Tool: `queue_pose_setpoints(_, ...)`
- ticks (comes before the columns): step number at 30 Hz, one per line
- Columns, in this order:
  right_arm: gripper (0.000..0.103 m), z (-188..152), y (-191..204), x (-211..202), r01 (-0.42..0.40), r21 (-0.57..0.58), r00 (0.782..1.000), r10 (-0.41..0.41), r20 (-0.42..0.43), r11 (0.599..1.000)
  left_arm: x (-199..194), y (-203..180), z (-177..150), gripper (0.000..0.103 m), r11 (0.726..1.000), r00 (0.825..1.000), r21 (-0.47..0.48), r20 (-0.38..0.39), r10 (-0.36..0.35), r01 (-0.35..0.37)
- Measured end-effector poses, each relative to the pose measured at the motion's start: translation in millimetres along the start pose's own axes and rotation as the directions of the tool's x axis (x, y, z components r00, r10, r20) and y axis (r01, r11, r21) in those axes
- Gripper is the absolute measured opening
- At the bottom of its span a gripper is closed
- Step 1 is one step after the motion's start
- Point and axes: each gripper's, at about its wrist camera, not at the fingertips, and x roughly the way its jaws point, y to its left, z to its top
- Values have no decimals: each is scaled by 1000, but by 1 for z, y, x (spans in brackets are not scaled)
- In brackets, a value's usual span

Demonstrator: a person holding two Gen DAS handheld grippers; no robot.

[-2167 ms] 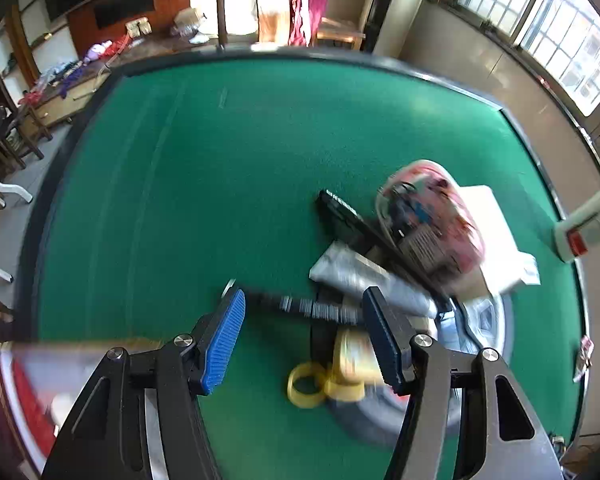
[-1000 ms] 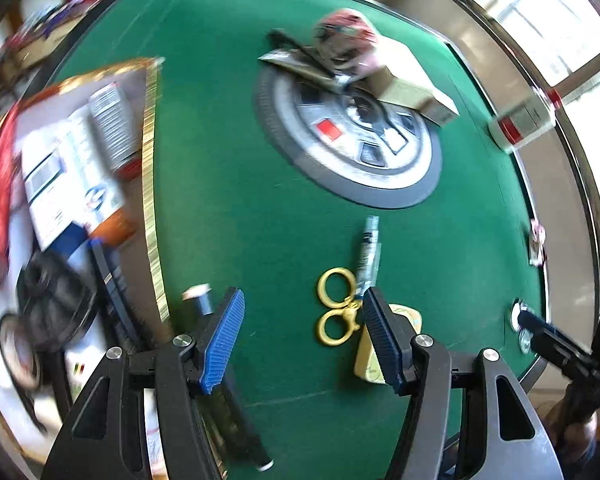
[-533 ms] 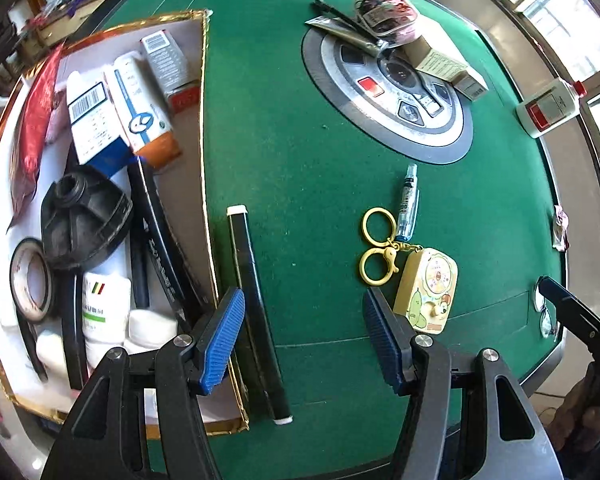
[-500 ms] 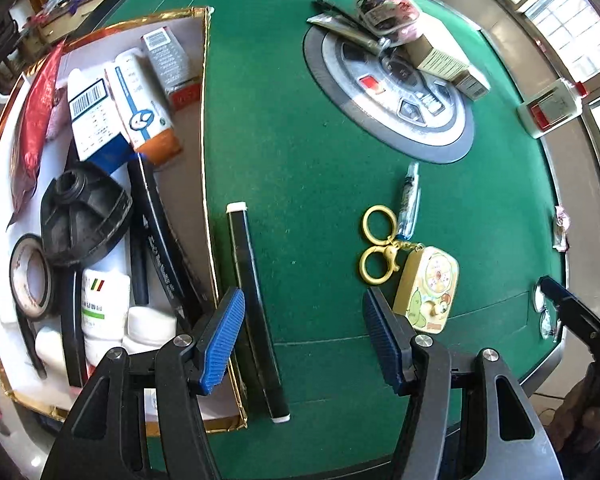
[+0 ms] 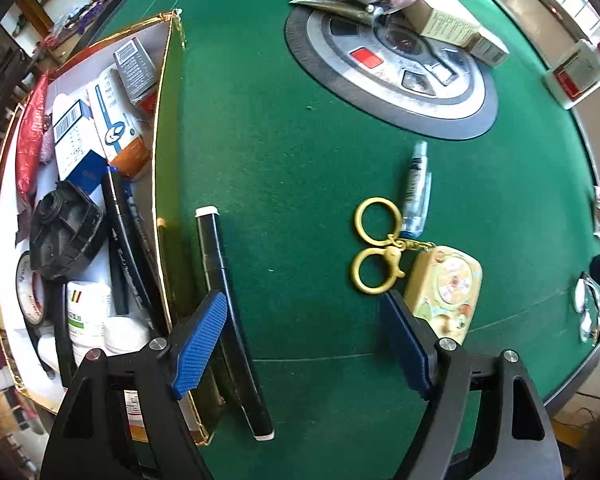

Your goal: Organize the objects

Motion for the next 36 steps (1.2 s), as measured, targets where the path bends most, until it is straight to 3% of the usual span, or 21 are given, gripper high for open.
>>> queue_pose_setpoints(1, 72, 0, -2, -1, 1, 4, 1000, -1, 2, 1000, -1, -1, -2, 46, 1000, 1000, 6, 5, -30, 30)
queue_pose_setpoints(3, 72, 0, -6, -1, 6, 16, 1000, -6, 0, 1000, 3, -1, -8, 30, 999, 999, 18, -20, -48, 48)
queue_pose_setpoints(4, 72, -1, -7, -1, 7, 20, 1000, -7, -4, 1000, 6, -1, -12, 27, 998, 998, 27, -27, -54, 55)
queue_pose_setpoints(9, 72, -3, -9, 6, 27, 32, 999, -26, -32, 999, 6, -1, -32, 26, 997, 1000, 75, 6, 4, -5)
queue_pose_setpoints(13, 72, -4, -2, 9, 33, 17, 999, -33, -42, 999, -1, 7, -43, 26, 998, 998, 33, 33, -56, 55)
queue_pose_setpoints(19, 72, -8, 5, 17, 45, 11, 997, -45, -60, 999, -4, 17, -36, 27, 998, 997, -10, 38, -68, 68)
queue_pose_setpoints(29, 73, -19, 26, 61, 70, -11, 976, -71, -205, 997, -11, 26, -33, 31, 996, 994, 0, 56, -90, 90)
queue_pose_setpoints(36, 79, -12, 46, 95, 190, -32, 951, -192, -243, 981, -37, 44, -36, 31, 995, 987, 20, 121, -104, 102)
